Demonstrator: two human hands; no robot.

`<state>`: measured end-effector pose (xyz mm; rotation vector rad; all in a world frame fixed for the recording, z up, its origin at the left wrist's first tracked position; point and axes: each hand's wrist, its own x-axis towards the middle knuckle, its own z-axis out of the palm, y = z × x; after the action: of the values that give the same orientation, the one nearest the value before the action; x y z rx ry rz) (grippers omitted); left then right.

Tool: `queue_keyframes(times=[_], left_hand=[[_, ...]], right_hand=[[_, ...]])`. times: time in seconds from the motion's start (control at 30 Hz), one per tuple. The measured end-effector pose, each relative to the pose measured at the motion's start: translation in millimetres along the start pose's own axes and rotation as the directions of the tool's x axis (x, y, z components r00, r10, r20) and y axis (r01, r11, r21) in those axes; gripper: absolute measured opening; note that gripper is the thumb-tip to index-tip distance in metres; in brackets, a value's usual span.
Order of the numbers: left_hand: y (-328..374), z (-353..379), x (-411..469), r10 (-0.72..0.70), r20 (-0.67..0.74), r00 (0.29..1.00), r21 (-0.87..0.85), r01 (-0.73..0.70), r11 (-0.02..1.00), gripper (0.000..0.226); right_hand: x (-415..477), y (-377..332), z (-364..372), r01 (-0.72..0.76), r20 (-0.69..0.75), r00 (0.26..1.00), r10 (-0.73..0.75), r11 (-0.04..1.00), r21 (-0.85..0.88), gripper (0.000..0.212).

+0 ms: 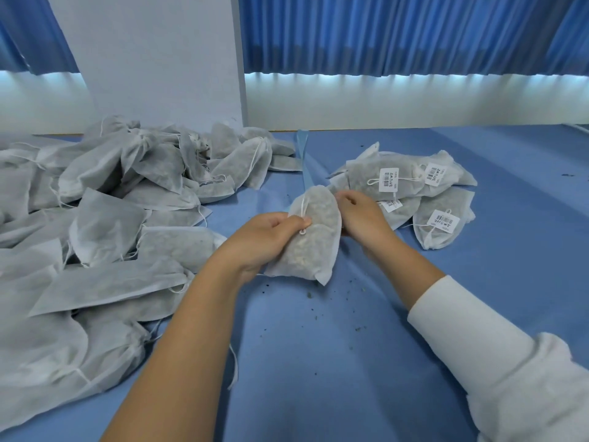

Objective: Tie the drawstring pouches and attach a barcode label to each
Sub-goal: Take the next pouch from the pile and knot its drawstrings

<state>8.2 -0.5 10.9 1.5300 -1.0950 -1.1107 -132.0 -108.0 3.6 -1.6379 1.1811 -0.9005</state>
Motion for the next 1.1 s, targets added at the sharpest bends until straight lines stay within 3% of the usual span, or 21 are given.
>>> queue_keyframes(times=[0.03,0.1,0.17,0.23,0.43,0.53,0.6,0.67,0.8,0.93,0.97,1.03,1.1], left_hand=[[-1,-2,0,0.006,0.009,1.000,0.025,-0.006,1.000,0.022],[-1,-9,-1,0.014,0.037,0.999,0.074,-0.017,0.997,0.023],[-1,-17,-2,0.023,0.067,0.997,0.086,-0.029,0.996,0.029],[-1,-21,-2,0.029,0.064,0.998,0.071,-0.034,0.997,0.036],[-3,-22,9,0.043,0.032,0.999,0.034,-0.044,0.998,0.028],[-4,-24,11,0.044,0.029,0.999,0.019,-0.045,0.999,0.024],[-5,-26,11,0.043,0.005,0.999,0.011,-0.043,0.999,0.023],[-5,-28,11,0.042,-0.046,0.998,0.015,-0.042,0.999,0.023],[-8,-33,14,0.059,-0.138,0.989,0.056,-0.052,0.997,0.034],[-12,-34,20,0.076,-0.167,0.983,0.061,-0.066,0.996,0.027],[-13,-33,21,0.079,-0.174,0.982,0.061,-0.069,0.996,0.027],[-13,-32,23,0.087,-0.189,0.978,0.073,-0.074,0.995,0.029],[-13,-30,22,0.115,-0.177,0.977,0.109,-0.097,0.989,0.030]], right_hand=[[7,2,-1,0.118,0.013,0.993,-0.117,0.986,-0.119,0.027],[20,6,1,0.290,0.177,0.953,-0.245,0.907,-0.306,0.036],[33,15,7,0.377,0.363,0.911,-0.195,0.753,-0.539,0.026],[45,22,15,0.439,0.435,0.886,-0.161,0.596,-0.673,0.019],[65,17,27,0.423,0.385,0.903,-0.192,0.564,-0.709,0.040],[81,10,30,0.385,0.385,0.917,-0.104,0.479,-0.789,0.038],[95,5,33,0.359,0.383,0.923,-0.022,0.402,-0.842,0.020],[110,5,36,0.324,0.363,0.930,0.050,0.352,-0.878,0.027],[125,3,37,0.204,0.255,0.965,0.058,0.447,-0.871,0.036],[119,-5,34,0.036,-0.030,0.997,-0.078,0.723,-0.690,0.032],[114,-8,33,-0.018,-0.088,0.995,-0.045,0.794,-0.608,0.032],[105,-15,31,-0.193,-0.045,0.981,0.190,0.909,-0.368,0.040],[91,-20,30,-0.404,0.087,0.899,0.429,0.890,-0.210,0.052]])
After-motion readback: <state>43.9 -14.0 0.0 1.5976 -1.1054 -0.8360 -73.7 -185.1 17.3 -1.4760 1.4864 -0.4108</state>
